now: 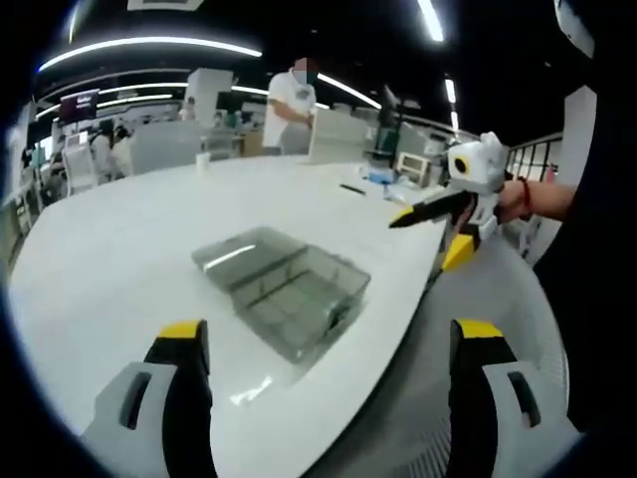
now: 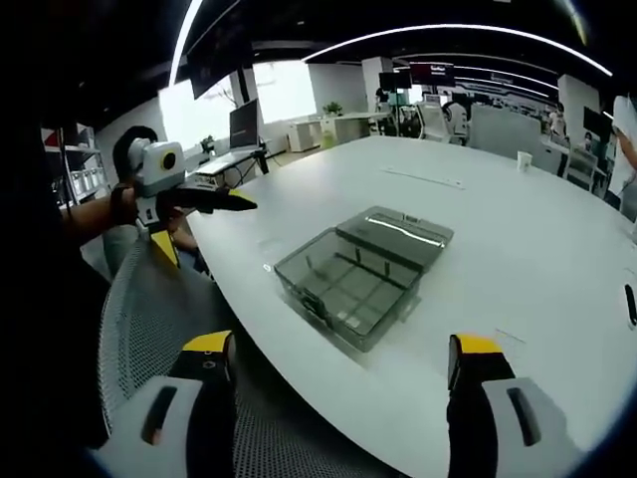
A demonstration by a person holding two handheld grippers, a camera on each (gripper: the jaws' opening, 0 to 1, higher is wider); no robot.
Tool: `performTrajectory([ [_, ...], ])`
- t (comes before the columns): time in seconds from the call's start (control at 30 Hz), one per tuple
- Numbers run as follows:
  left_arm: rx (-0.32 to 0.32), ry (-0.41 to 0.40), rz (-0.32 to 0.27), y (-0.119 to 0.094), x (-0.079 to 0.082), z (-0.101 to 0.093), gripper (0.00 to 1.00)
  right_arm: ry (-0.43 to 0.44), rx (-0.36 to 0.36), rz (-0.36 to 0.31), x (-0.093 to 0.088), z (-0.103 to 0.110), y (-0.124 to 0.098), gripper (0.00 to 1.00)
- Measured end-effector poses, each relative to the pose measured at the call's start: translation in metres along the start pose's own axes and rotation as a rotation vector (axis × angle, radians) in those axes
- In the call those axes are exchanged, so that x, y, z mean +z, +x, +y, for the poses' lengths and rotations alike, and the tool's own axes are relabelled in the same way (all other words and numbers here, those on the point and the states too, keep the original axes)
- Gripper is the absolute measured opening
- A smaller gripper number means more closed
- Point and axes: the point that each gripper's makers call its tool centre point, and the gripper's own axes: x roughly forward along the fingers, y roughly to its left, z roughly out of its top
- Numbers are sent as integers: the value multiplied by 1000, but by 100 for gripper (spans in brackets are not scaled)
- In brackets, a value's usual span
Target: Insert the divider into the dual guide fixture by aligning both edges with the guide slots and pushing it downward to the bottom, including one-sided entry, uneven engagement, binding, and posture correction.
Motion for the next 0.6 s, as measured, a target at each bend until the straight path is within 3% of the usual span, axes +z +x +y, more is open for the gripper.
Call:
performTrajectory([
  [0.6, 21, -10, -3, -4, -2, 3, 99, 0, 8, -11, 6, -6, 8, 84],
])
